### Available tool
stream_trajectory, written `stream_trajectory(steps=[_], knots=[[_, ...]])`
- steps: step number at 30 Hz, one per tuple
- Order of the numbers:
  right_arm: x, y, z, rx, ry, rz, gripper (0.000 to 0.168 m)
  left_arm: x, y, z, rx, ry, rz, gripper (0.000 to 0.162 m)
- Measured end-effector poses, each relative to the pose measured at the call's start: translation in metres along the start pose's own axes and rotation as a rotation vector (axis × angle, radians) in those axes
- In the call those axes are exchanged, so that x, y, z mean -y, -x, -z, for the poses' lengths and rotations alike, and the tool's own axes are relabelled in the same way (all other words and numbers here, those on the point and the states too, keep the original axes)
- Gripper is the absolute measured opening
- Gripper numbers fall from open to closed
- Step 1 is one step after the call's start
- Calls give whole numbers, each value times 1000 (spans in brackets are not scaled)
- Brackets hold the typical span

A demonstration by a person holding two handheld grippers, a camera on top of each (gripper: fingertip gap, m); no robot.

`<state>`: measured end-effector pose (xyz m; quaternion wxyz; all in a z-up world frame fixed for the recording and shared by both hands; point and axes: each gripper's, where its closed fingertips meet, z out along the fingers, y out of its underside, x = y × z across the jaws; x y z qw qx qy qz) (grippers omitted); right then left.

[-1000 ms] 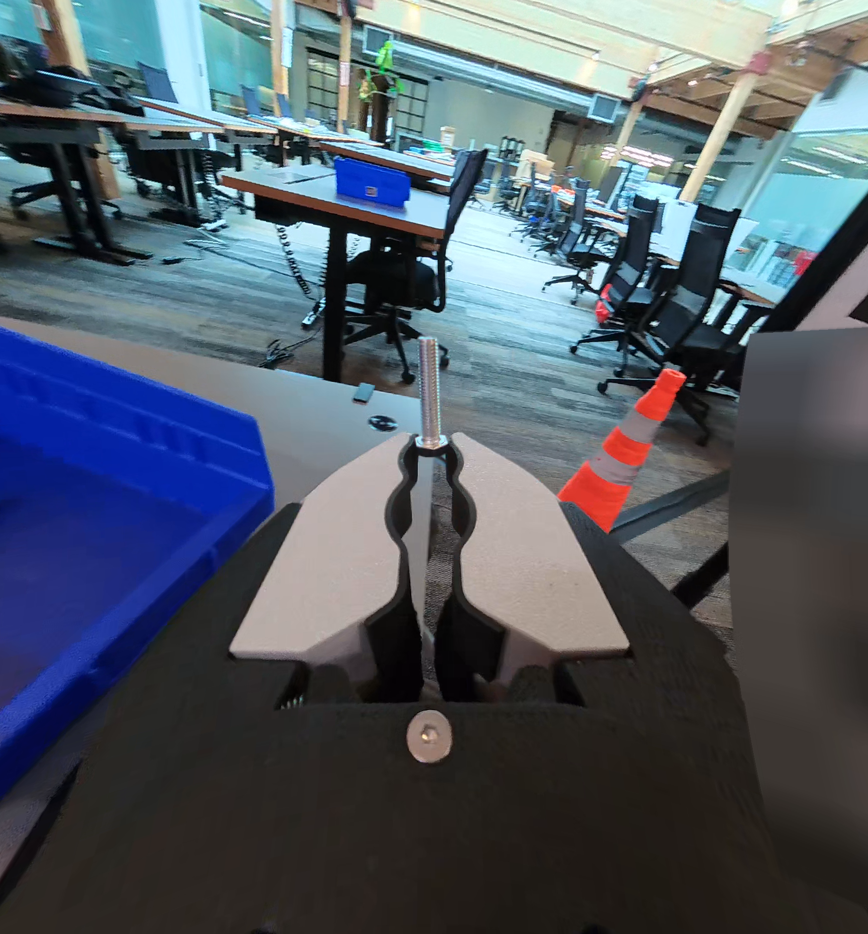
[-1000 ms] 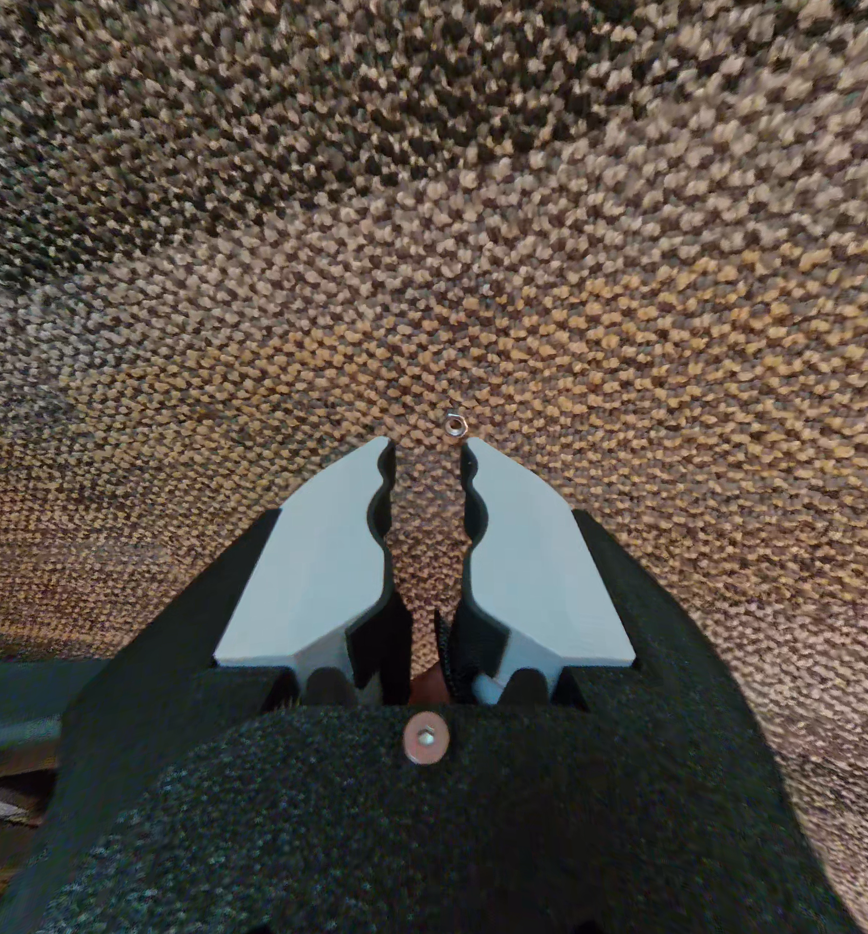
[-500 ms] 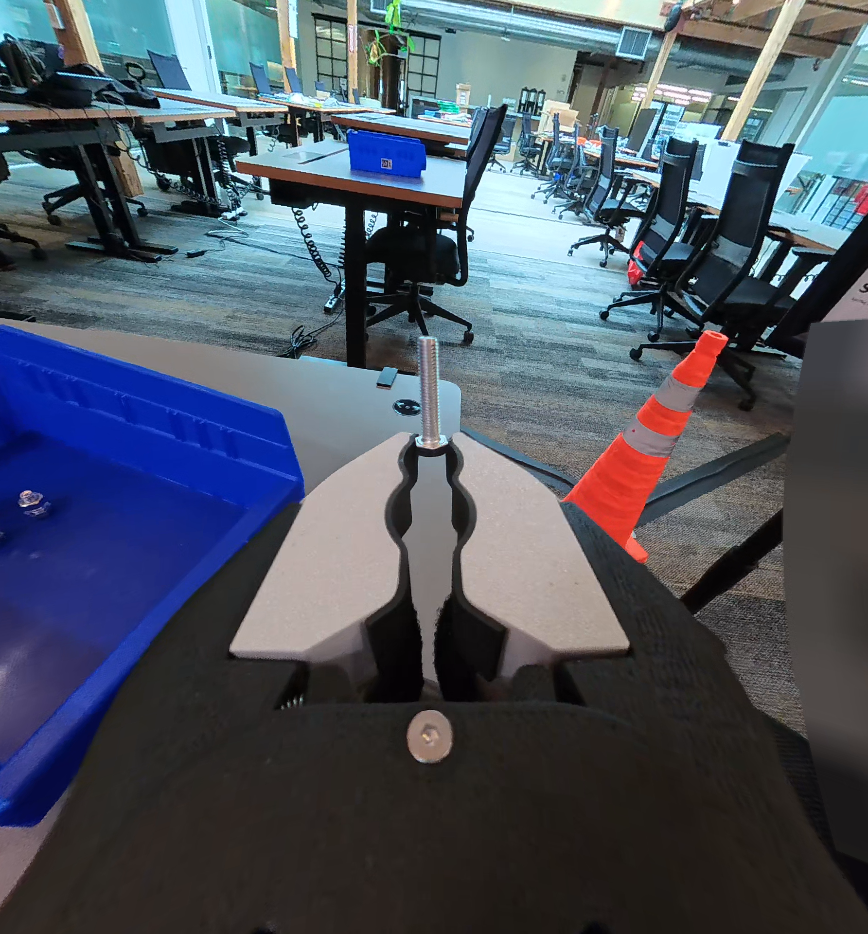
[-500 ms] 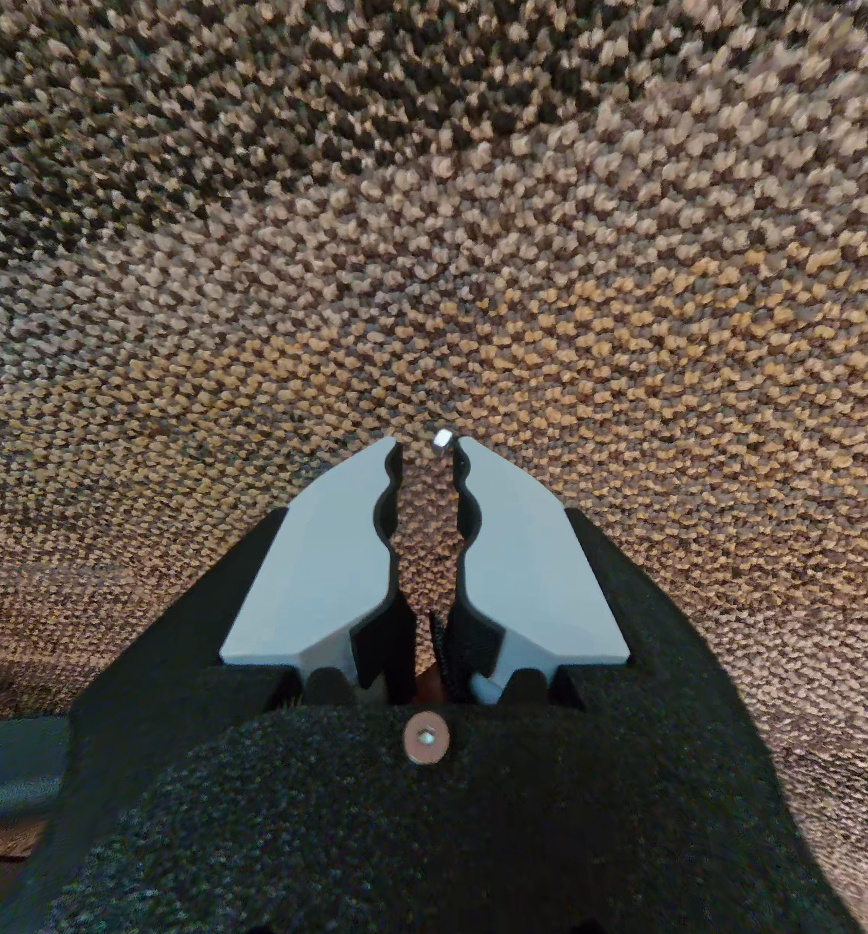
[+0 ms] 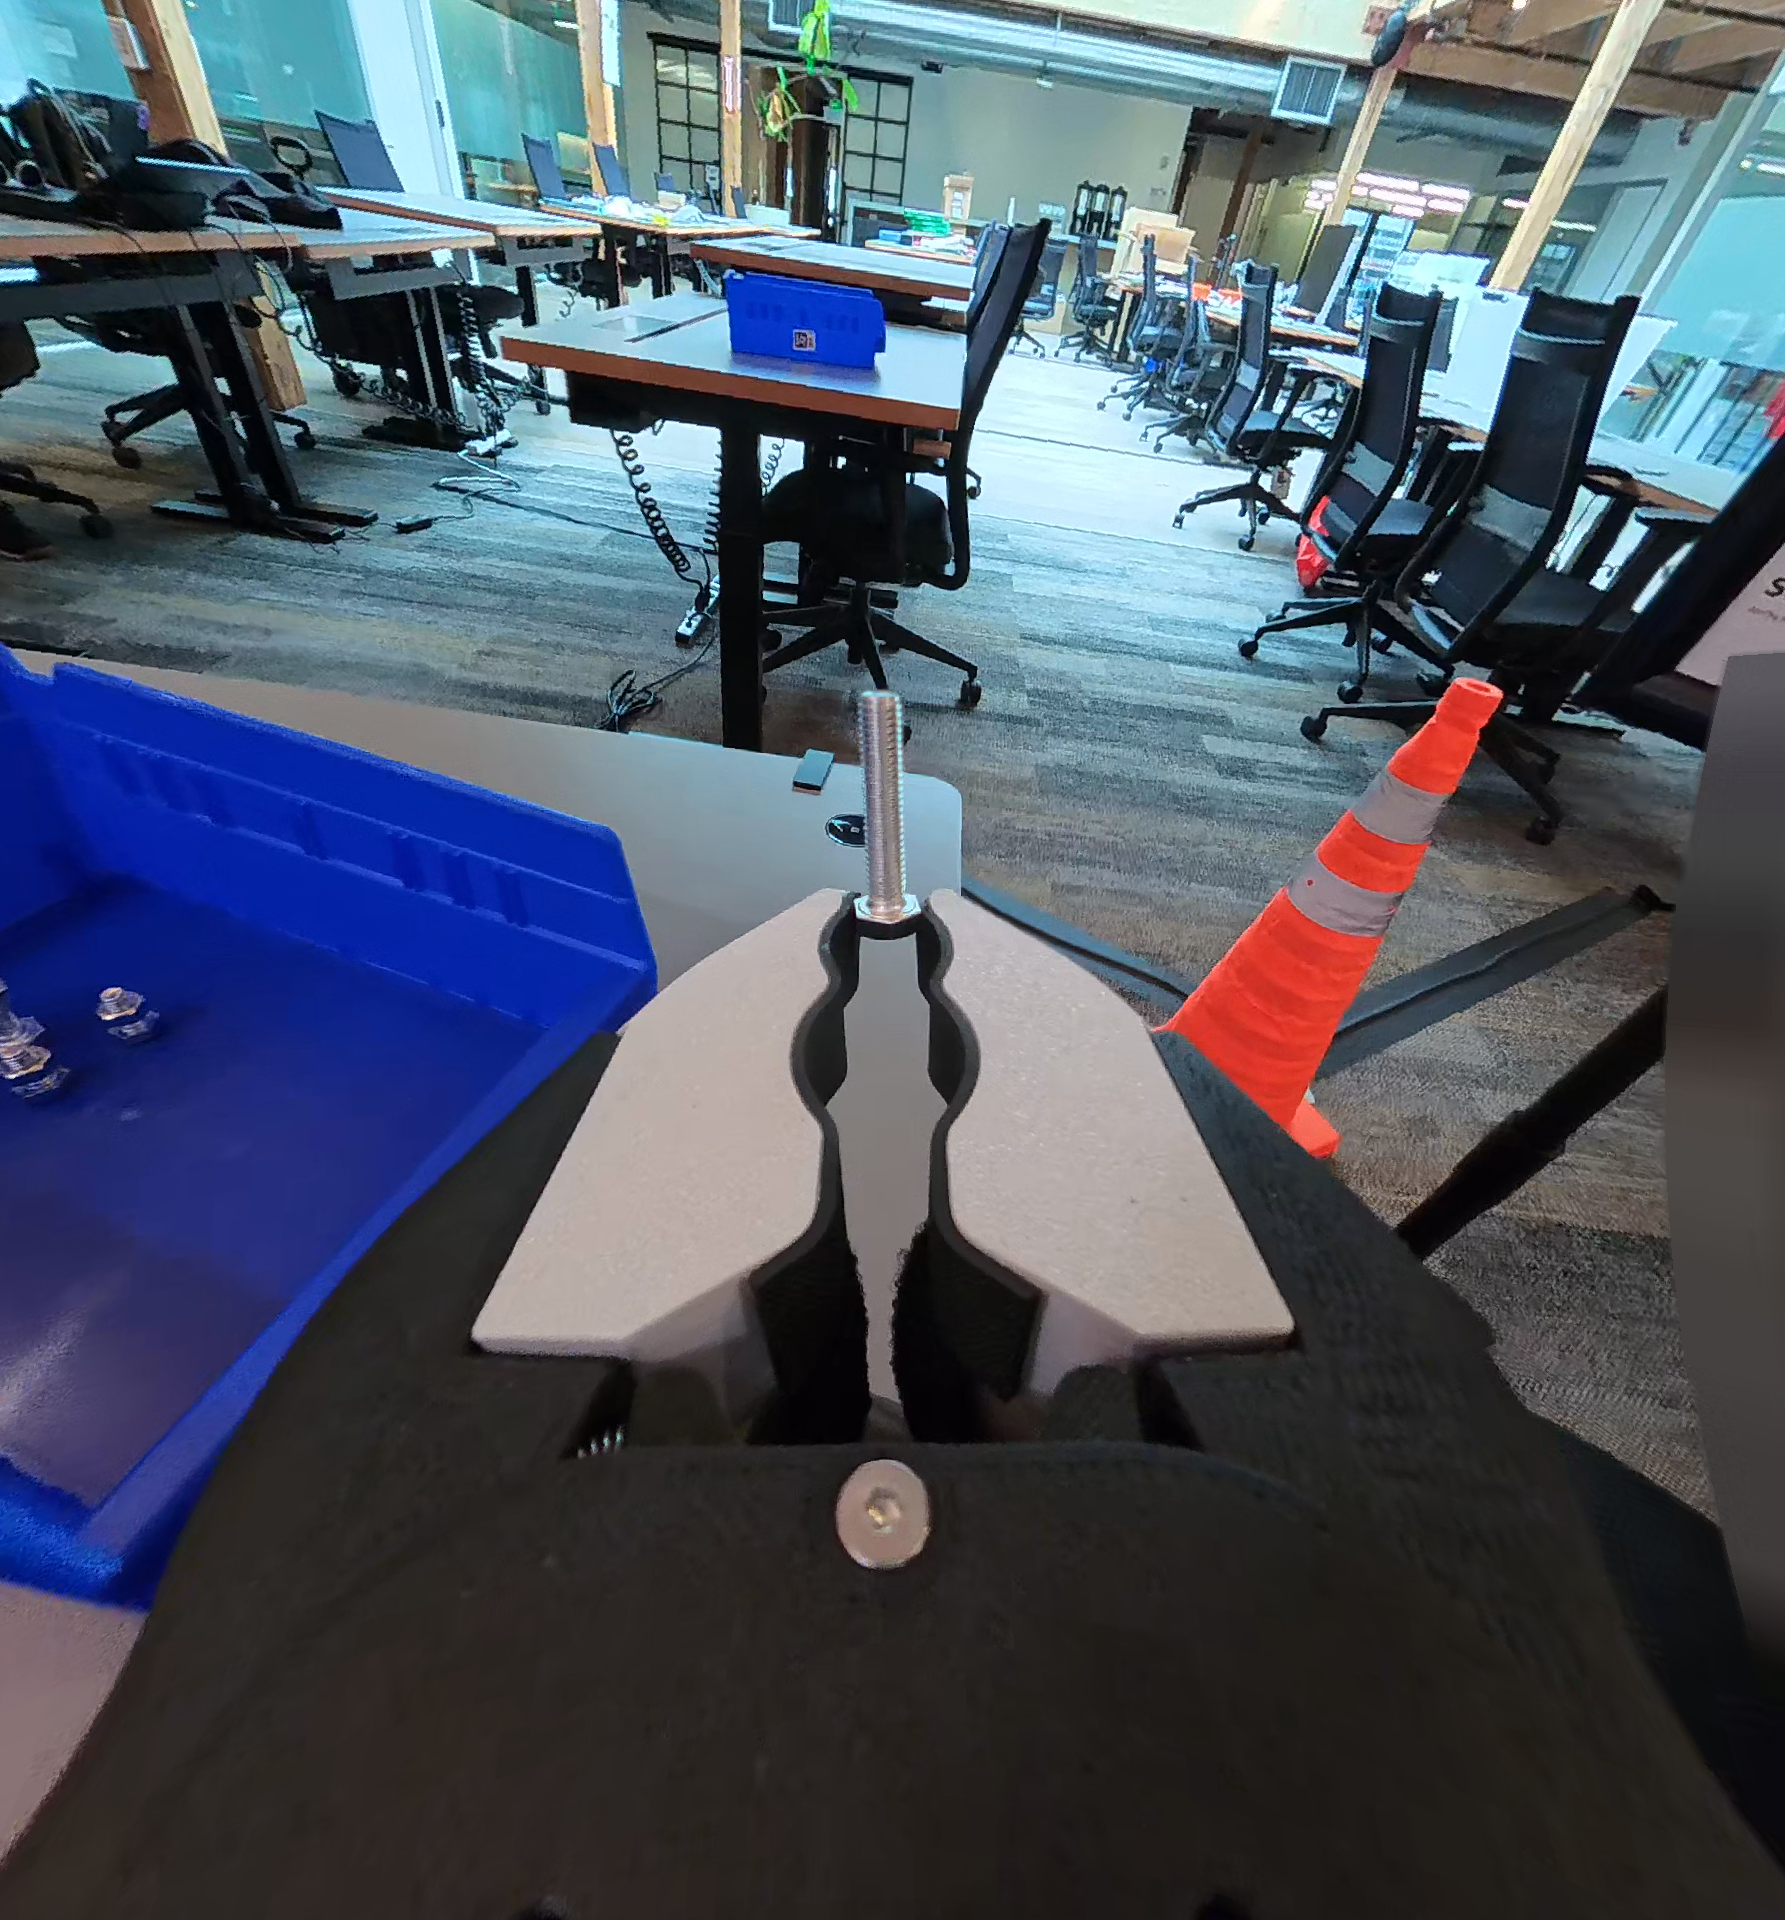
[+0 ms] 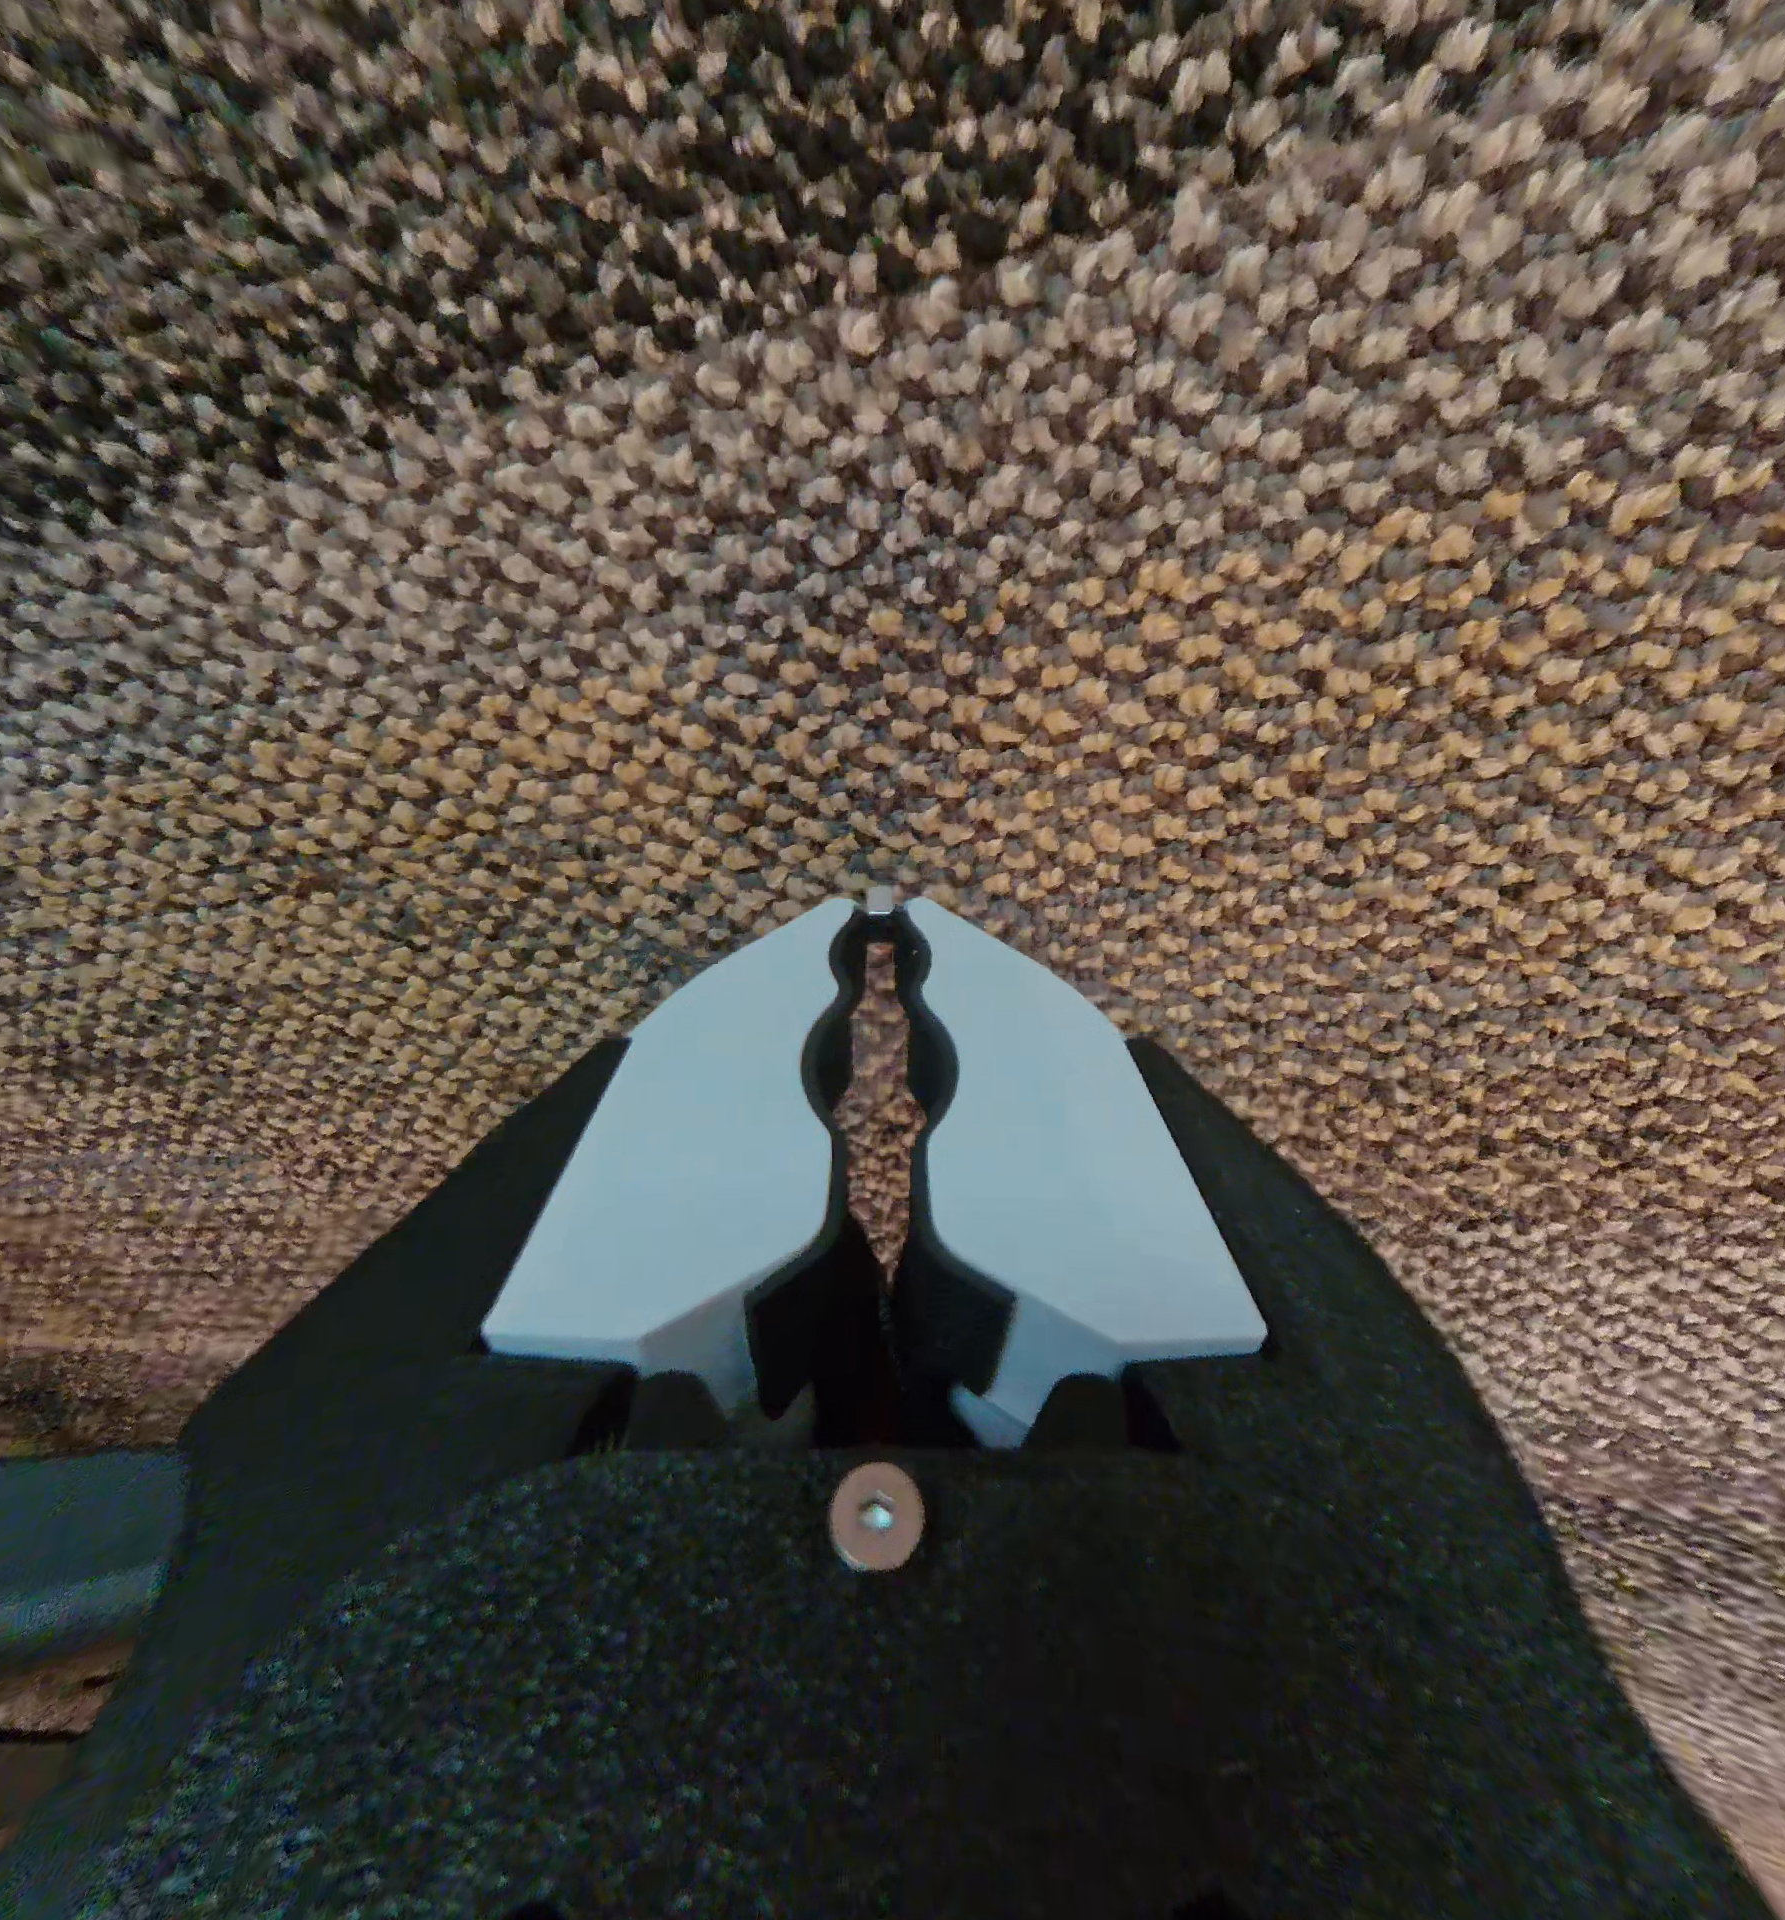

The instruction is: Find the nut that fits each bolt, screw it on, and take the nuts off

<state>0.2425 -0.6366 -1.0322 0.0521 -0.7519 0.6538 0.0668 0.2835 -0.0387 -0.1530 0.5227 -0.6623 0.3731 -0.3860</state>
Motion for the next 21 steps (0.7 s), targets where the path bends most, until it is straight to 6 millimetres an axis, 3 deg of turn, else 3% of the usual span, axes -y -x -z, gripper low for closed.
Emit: stream_trajectory(steps=[2, 5, 7, 9, 11, 13, 15, 18, 21], knots=[[11, 11, 11, 35, -66, -69, 5, 4, 2, 10, 3, -24, 6, 10], [43, 47, 40, 130, -206, -160, 5, 14, 9, 33, 14, -68, -6, 10], [78, 75, 72, 202, -321, -151, 5, 24, 16, 53, 34, -101, -16, 10], [126, 105, 121, 267, -463, -28, 5, 36, 26, 77, 63, -144, -32, 10], [182, 138, 187, 319, -633, 187, 5, 47, 38, 101, 100, -170, -69, 10], [236, 182, 276, 412, -850, 406, 5, 58, 50, 126, 139, -196, -111, 10], [273, 229, 370, 506, -1055, 616, 5, 68, 59, 150, 165, -230, -142, 10], [298, 290, 495, 659, -1300, 821, 5, 80, 64, 180, 183, -270, -183, 10], [298, 337, 584, 783, -1446, 951, 5, 80, 65, 202, 179, -268, -215, 10]])
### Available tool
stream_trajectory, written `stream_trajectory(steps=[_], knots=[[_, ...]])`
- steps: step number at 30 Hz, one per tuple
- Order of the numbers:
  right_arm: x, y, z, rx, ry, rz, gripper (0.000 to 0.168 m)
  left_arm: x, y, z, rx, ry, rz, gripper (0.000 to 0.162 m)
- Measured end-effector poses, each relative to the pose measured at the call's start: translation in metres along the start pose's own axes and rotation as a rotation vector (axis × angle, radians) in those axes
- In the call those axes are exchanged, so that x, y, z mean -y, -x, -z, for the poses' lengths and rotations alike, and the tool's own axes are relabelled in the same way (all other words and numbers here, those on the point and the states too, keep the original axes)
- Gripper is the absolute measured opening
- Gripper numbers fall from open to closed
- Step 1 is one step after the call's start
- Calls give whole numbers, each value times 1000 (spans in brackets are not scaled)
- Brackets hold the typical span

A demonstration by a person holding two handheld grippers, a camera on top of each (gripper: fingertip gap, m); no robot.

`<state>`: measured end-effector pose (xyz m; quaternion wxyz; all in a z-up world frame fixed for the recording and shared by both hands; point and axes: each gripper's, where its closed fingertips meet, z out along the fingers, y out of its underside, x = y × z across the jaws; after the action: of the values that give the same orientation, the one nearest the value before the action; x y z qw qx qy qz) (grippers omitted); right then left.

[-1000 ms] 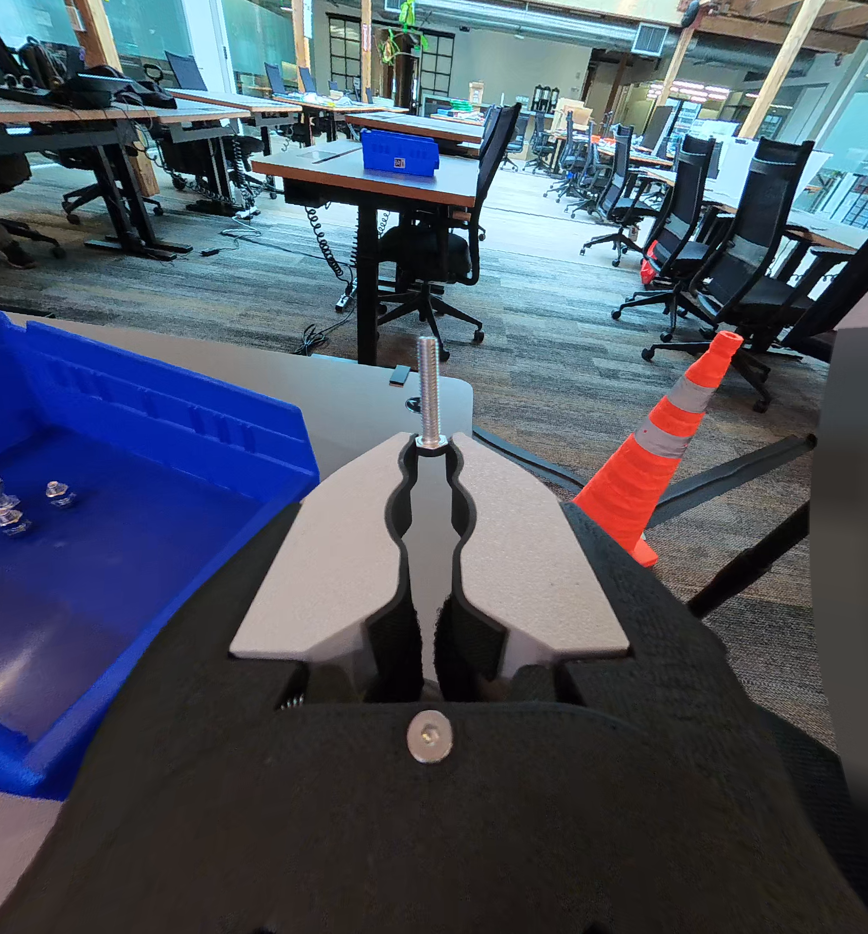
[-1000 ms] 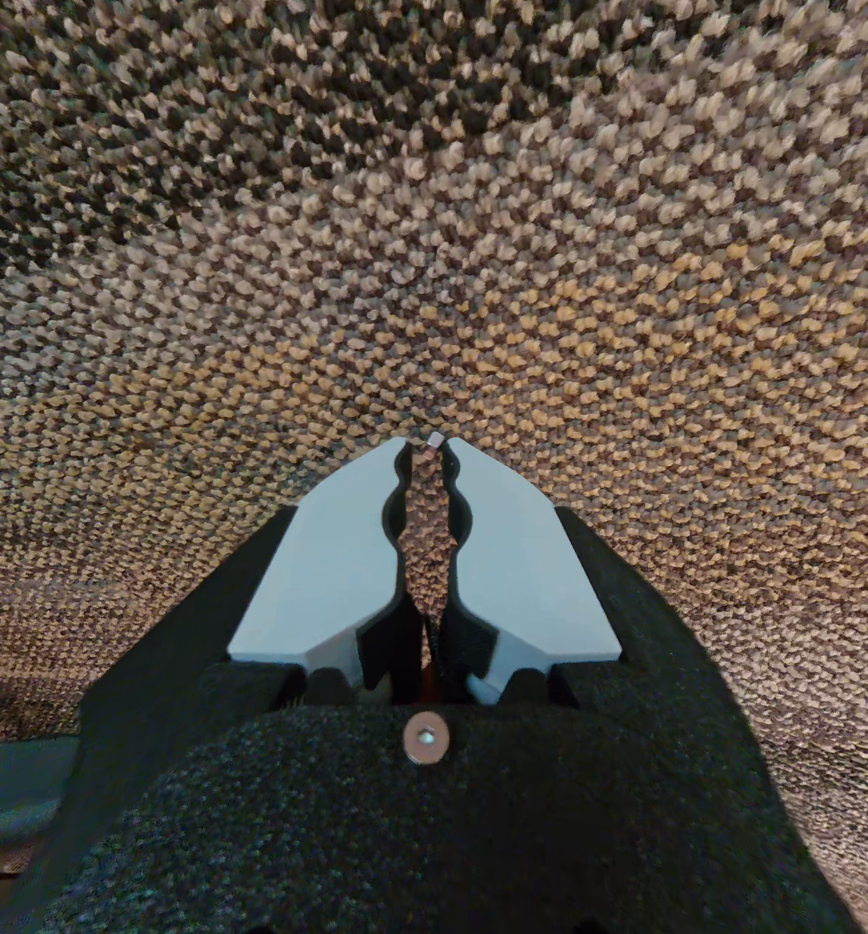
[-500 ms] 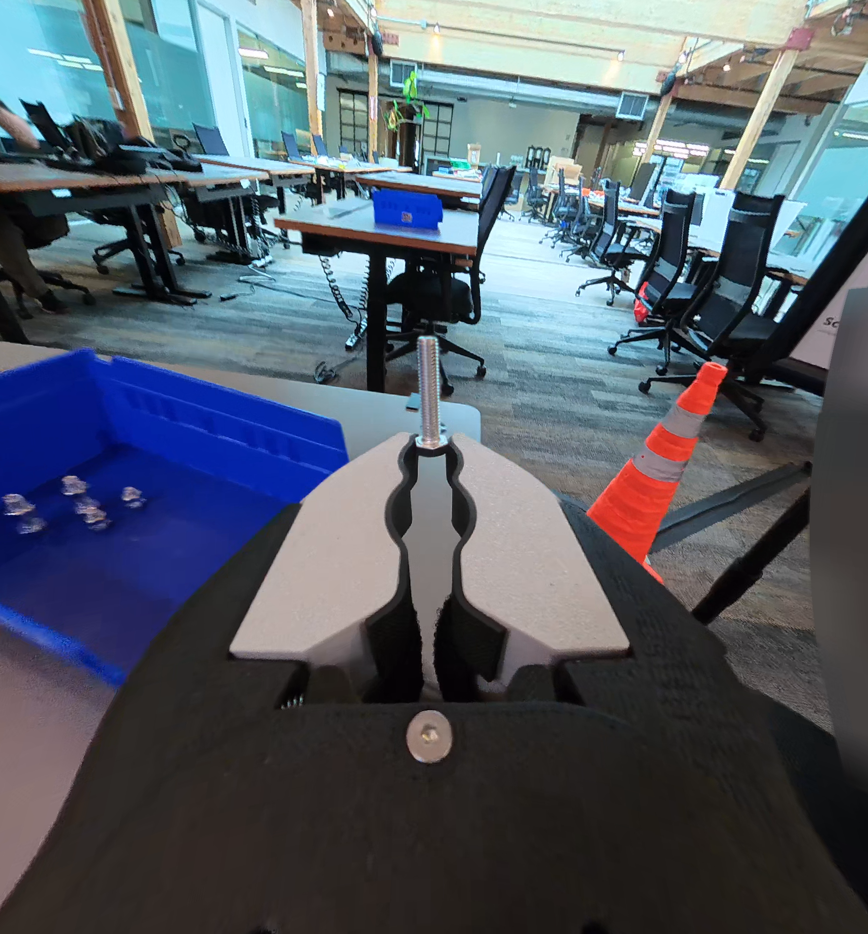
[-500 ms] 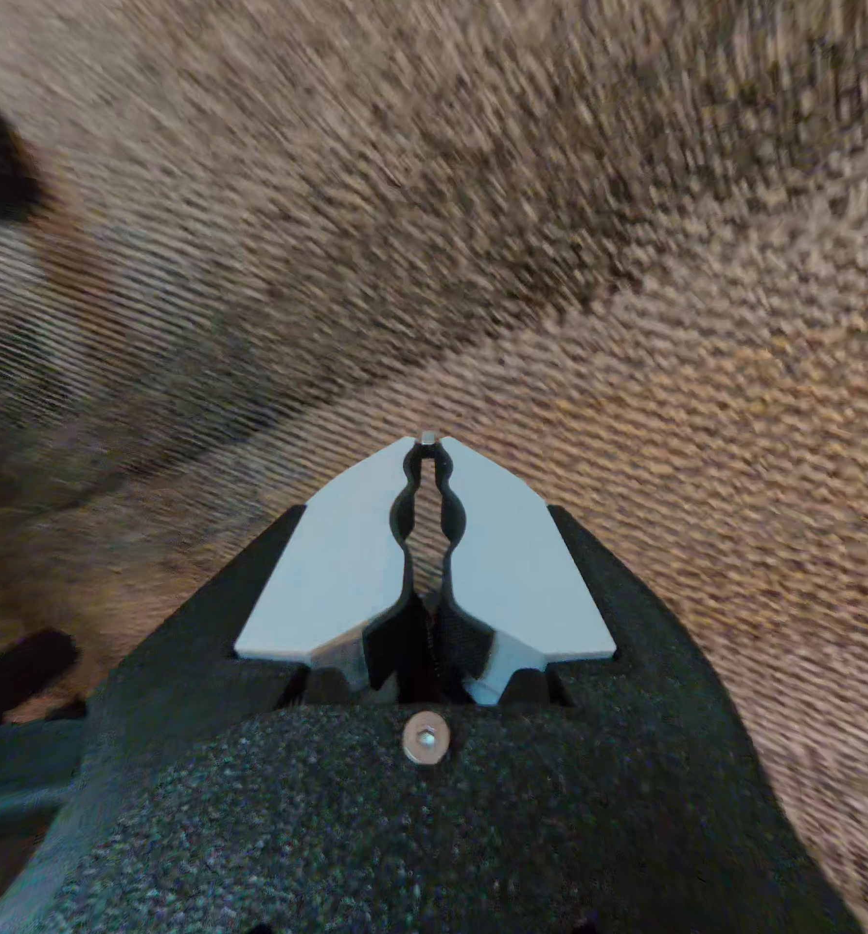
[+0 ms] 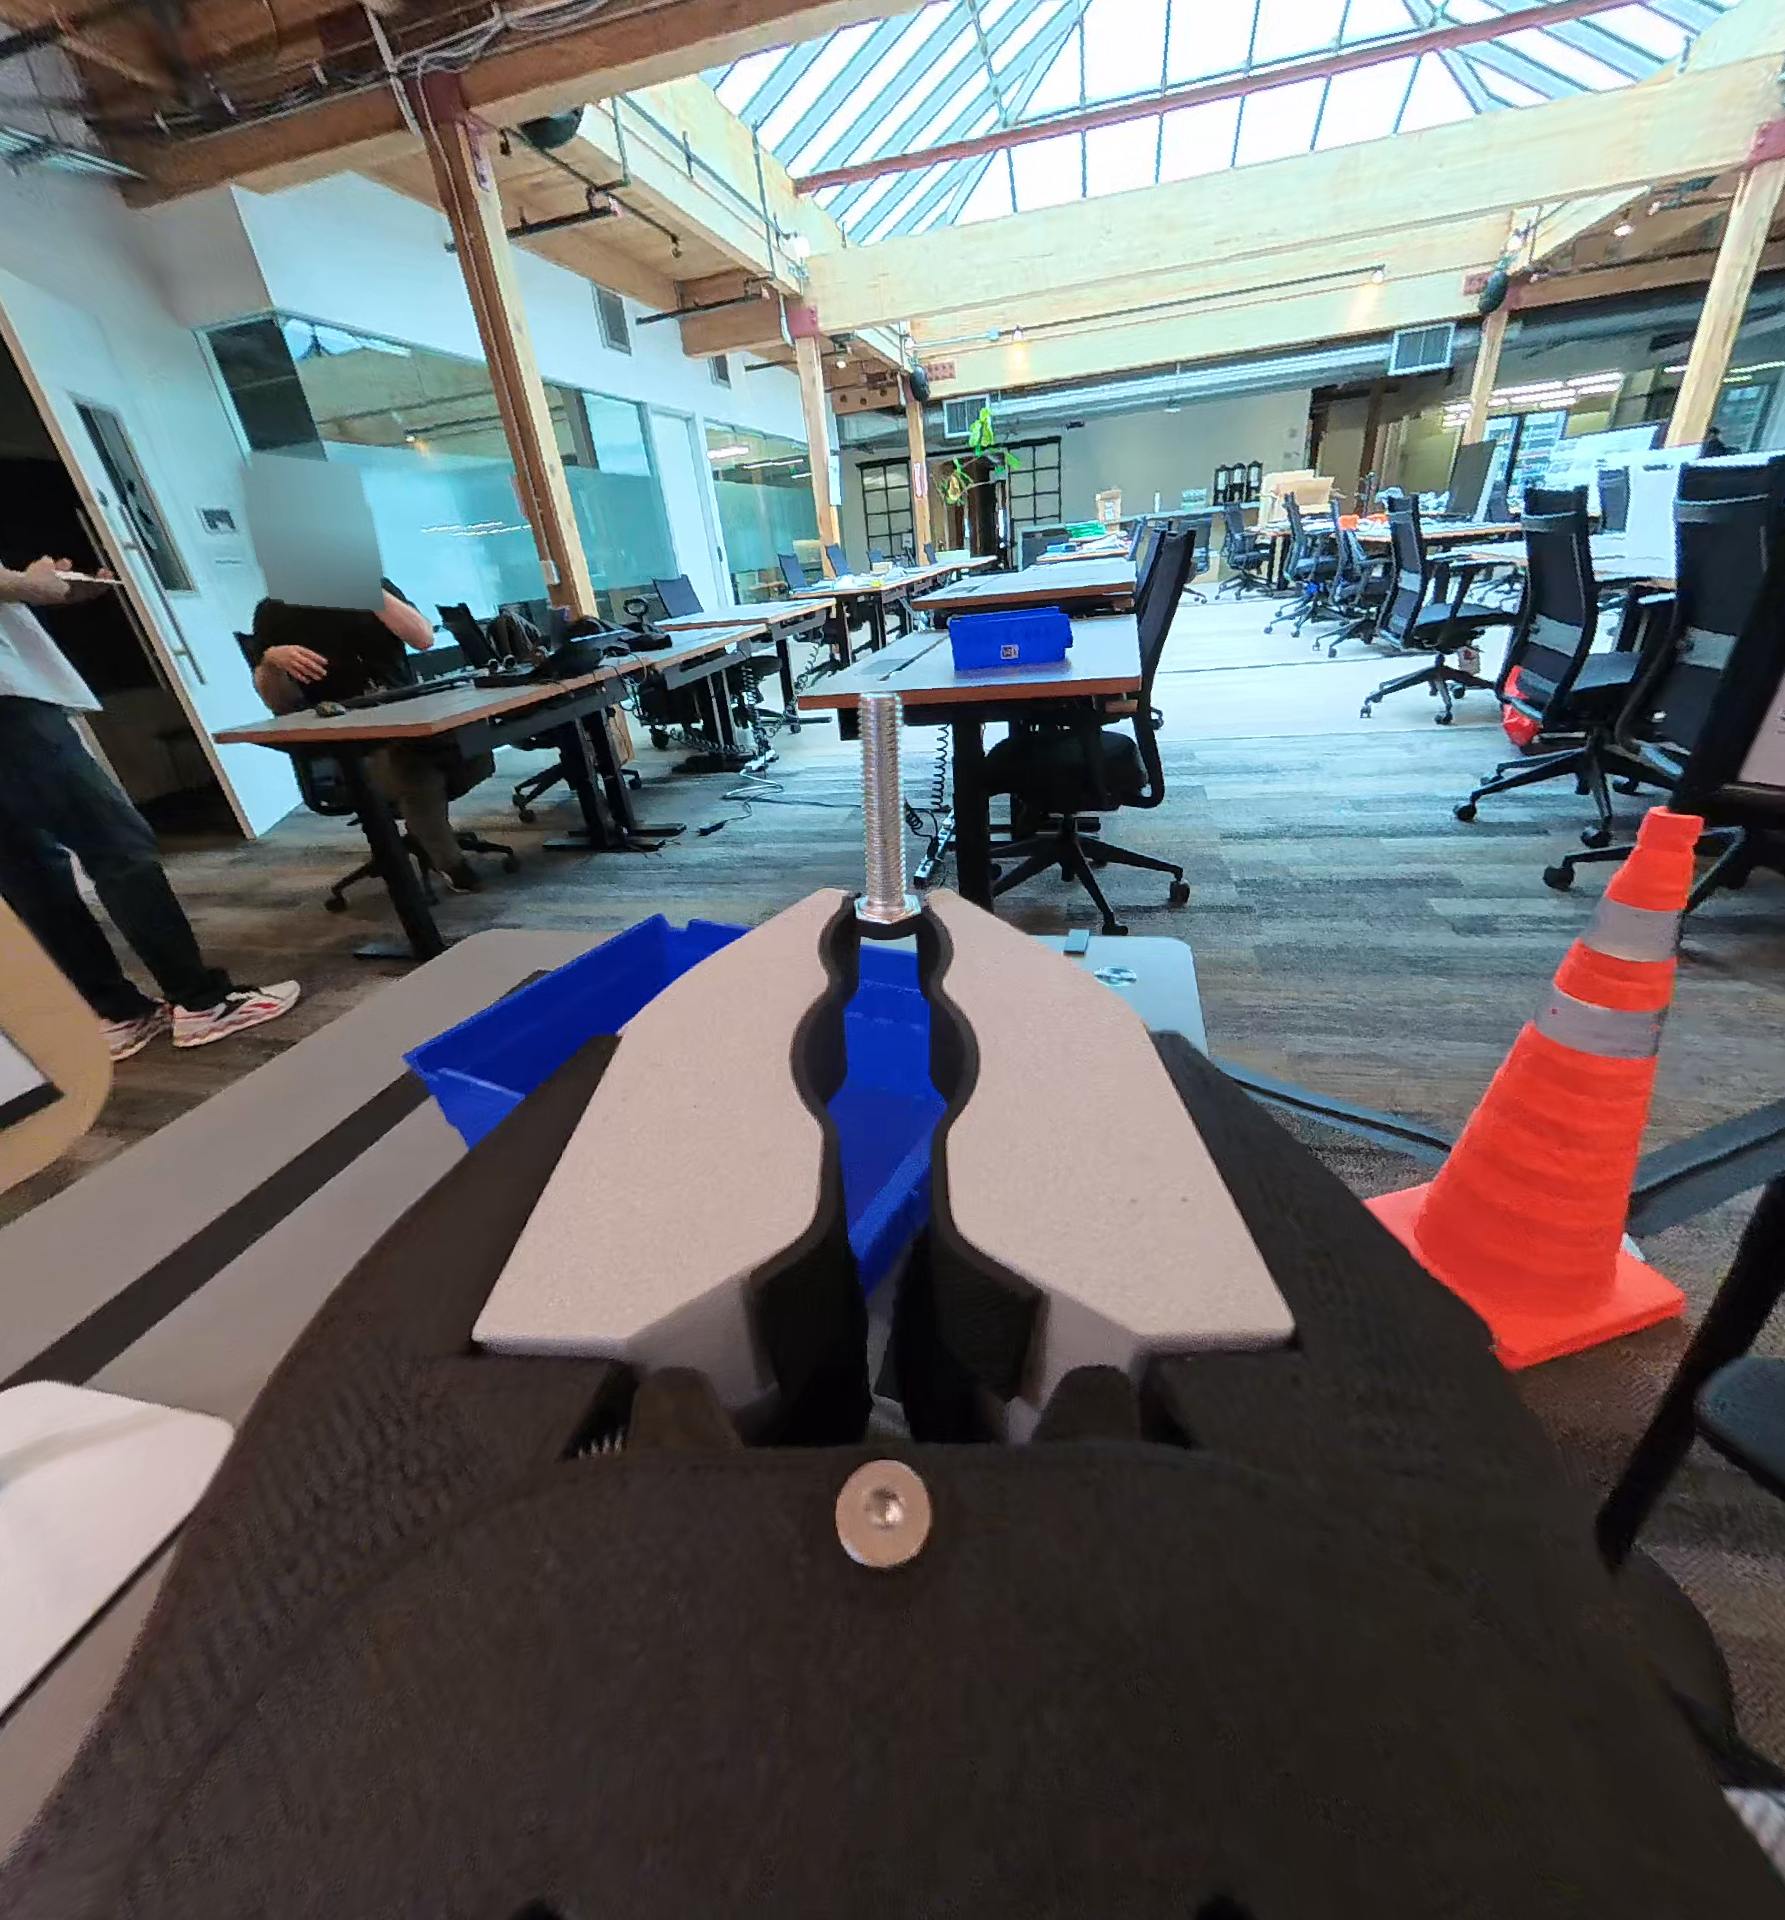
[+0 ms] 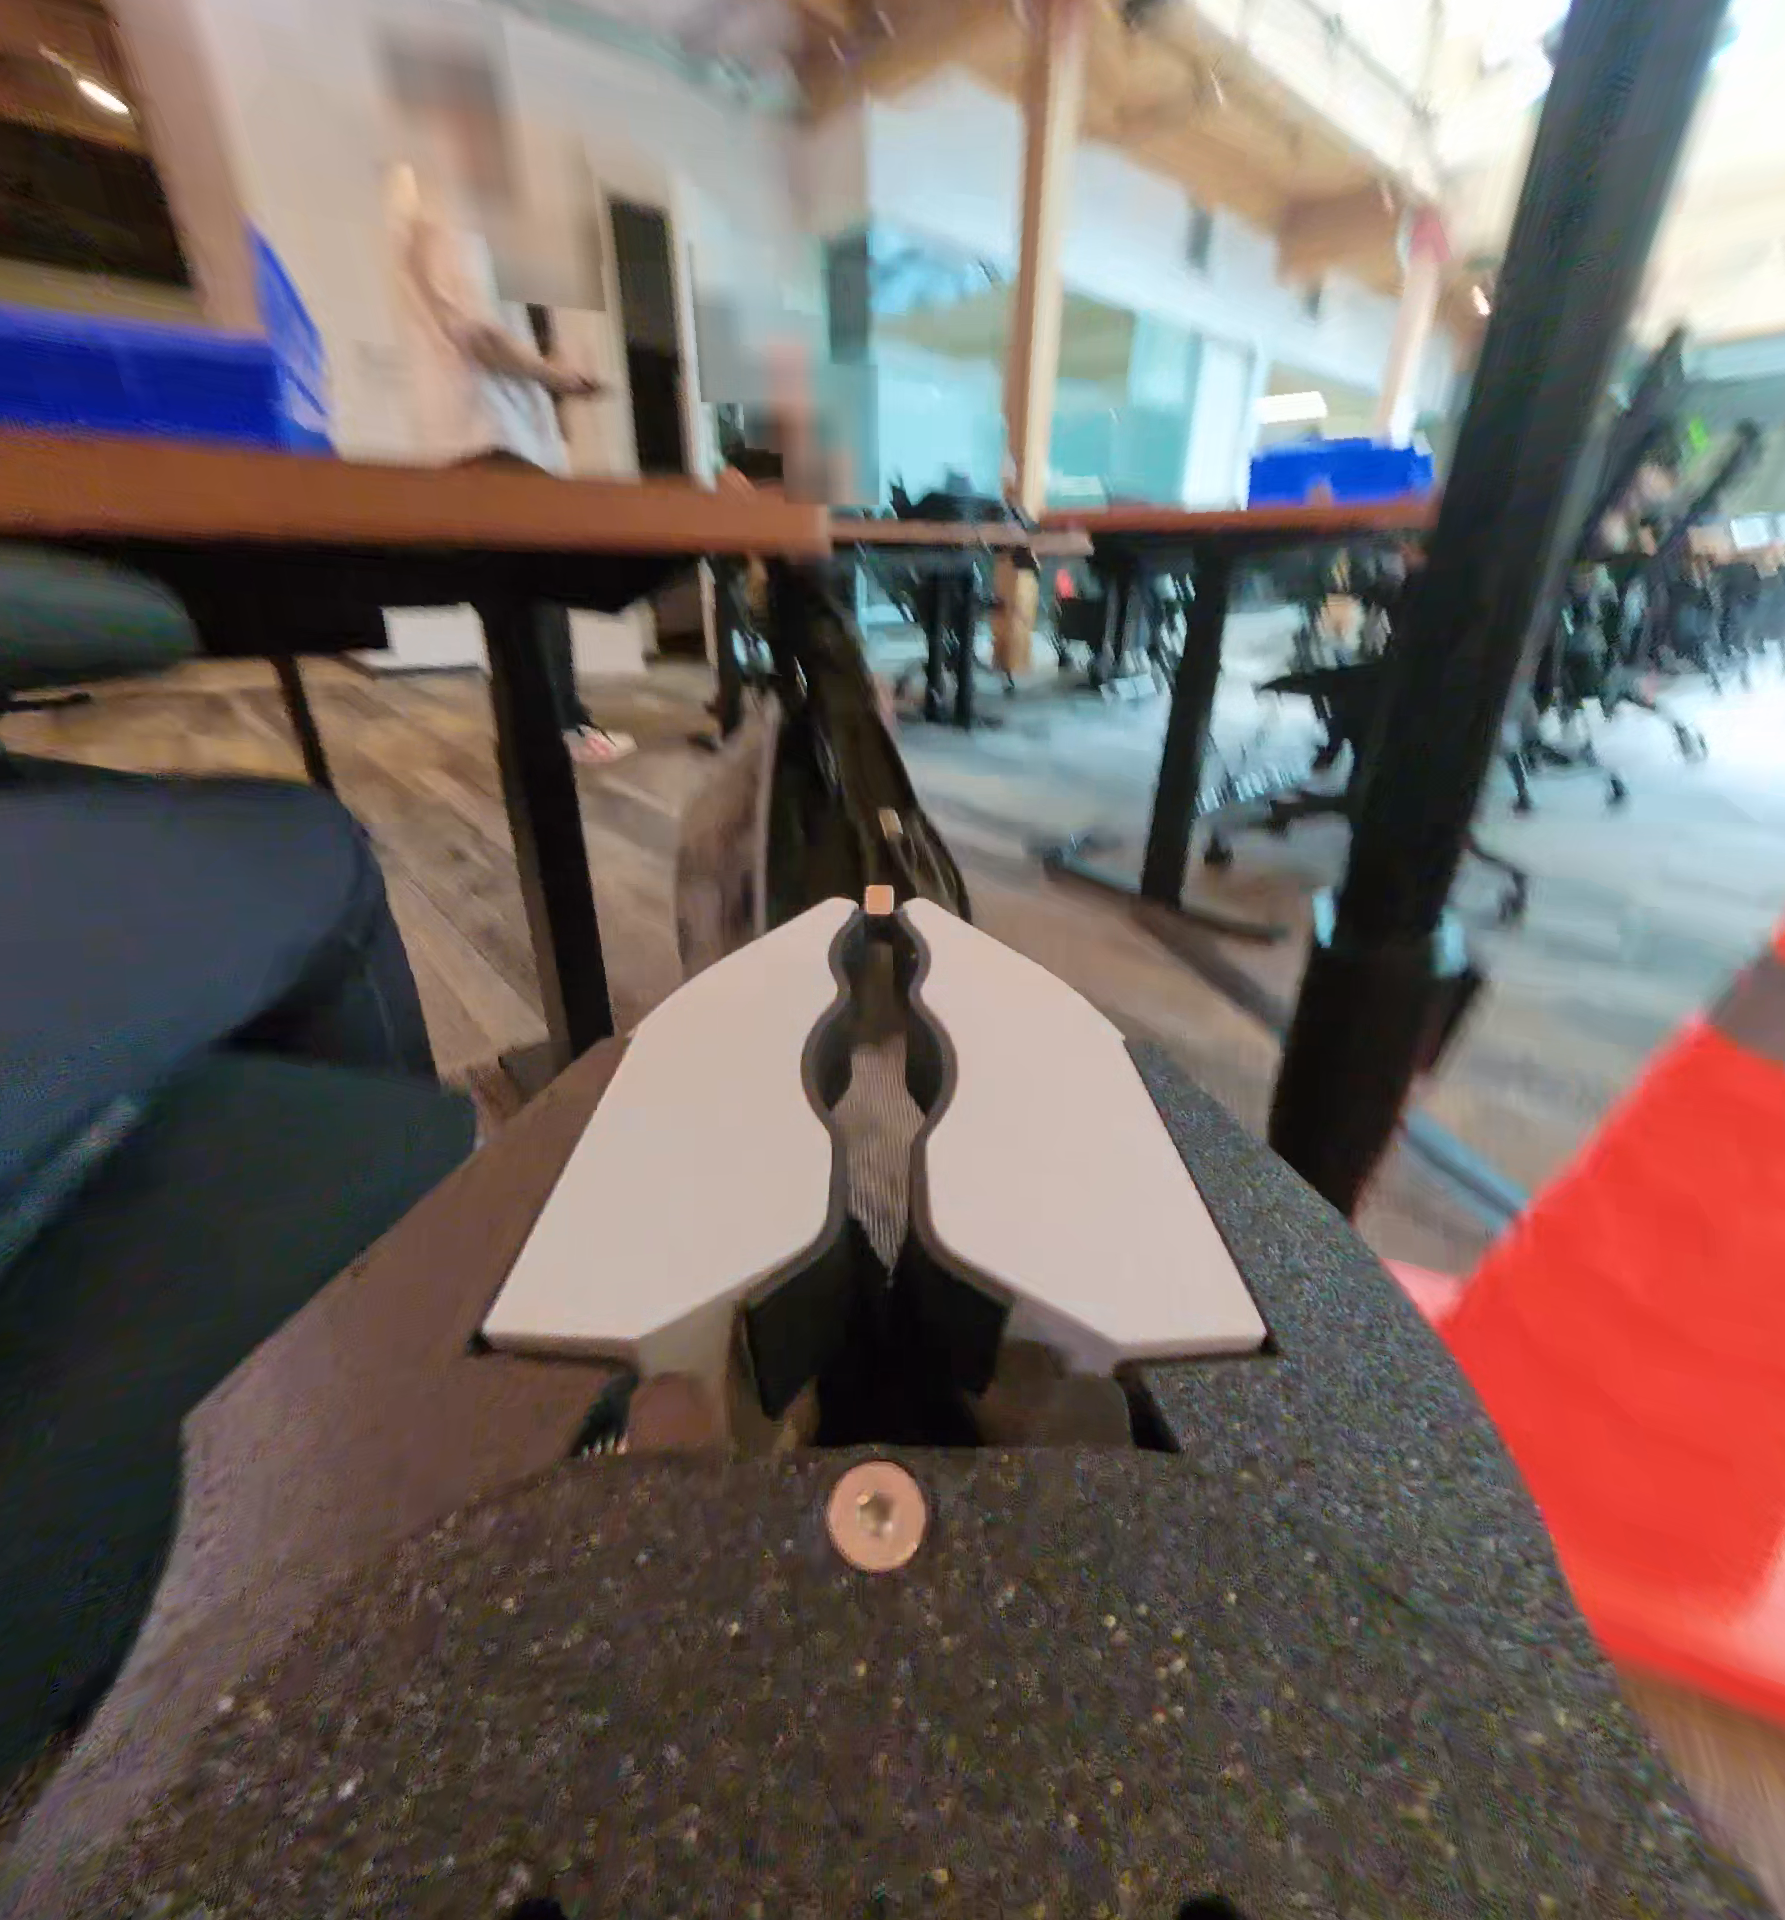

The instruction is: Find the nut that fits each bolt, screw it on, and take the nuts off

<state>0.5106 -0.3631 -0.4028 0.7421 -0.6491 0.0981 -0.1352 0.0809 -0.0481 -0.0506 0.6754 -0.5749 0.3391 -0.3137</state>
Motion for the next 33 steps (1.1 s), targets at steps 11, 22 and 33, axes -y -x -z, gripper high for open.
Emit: stream_trajectory(steps=[11, 22, 33], knots=[[156, 162, -92, 769, -122, 147, 5, -39, -4, 41, -92, 98, -28, 10], [205, 377, -127, 1498, -128, 271, 5, -62, -14, 63, -90, 123, -42, 10], [165, 520, -153, 1838, 74, 334, 5, -105, 35, 112, 168, 264, -88, 10]])
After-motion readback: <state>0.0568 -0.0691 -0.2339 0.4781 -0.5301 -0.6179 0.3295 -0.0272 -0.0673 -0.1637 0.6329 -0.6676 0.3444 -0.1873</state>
